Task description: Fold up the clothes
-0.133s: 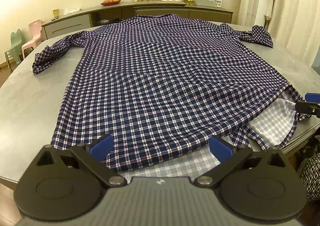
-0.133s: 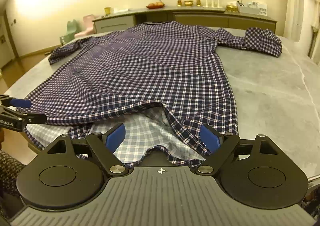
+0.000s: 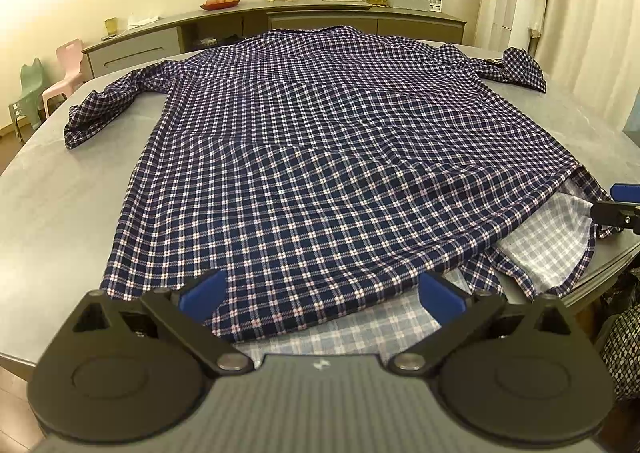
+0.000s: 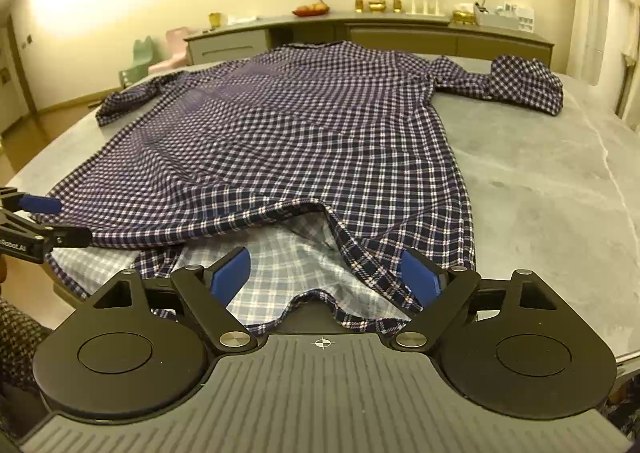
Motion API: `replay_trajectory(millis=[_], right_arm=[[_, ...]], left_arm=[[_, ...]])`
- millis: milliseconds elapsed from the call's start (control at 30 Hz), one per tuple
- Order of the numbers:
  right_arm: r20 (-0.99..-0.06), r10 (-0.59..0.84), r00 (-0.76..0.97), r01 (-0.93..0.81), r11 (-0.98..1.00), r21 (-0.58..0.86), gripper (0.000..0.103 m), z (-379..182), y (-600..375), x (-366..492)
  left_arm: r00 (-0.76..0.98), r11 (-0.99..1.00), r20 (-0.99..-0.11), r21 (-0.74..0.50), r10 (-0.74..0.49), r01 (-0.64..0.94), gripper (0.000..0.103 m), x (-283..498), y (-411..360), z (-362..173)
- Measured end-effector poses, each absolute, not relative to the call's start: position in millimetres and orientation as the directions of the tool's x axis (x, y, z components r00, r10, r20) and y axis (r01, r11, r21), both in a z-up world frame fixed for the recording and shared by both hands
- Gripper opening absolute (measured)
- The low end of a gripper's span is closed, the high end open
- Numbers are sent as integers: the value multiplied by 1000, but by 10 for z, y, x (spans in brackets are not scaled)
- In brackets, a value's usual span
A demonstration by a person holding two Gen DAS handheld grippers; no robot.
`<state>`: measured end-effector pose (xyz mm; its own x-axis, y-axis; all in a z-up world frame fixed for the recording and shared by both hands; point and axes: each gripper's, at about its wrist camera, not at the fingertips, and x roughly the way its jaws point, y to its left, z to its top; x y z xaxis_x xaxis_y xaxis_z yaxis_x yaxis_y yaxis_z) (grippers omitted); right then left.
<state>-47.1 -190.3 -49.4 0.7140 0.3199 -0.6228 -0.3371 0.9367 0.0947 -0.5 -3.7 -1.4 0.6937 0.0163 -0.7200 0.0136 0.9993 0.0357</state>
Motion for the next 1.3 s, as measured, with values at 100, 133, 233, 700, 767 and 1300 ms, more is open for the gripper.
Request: replay_trajectory(millis=[100,133,233,700,767,1300], right_arm=[[-624,313,716,-337,938,83,84,-478,-1895,-462],[-624,311,716,-337,938,81,84,-475,-1891,-460],[-626,305,718,-335,939,74,85,-492,-1882,-456],[-635,280,720,-329,943,44,86,-597,-1936,-472],[-636,278,720,-329,944,40,86,-583,-1922,-470],[-632,267,728,-325,945,26,89,-531,-1903,-487]], left_arm=[[691,999,-722,40,17,17,103,-7,-54,-27],[689,999,-724,40,17,18,103,-6,-52,-33],[682,999,-731,26,2,25,103,-11,-12,-41],[692,996,-722,73,20,47,103,-37,-178,-118],[687,995,-726,87,25,56,103,-37,-196,-120],[663,1000,-749,2,-17,28,103,-24,-39,-110]])
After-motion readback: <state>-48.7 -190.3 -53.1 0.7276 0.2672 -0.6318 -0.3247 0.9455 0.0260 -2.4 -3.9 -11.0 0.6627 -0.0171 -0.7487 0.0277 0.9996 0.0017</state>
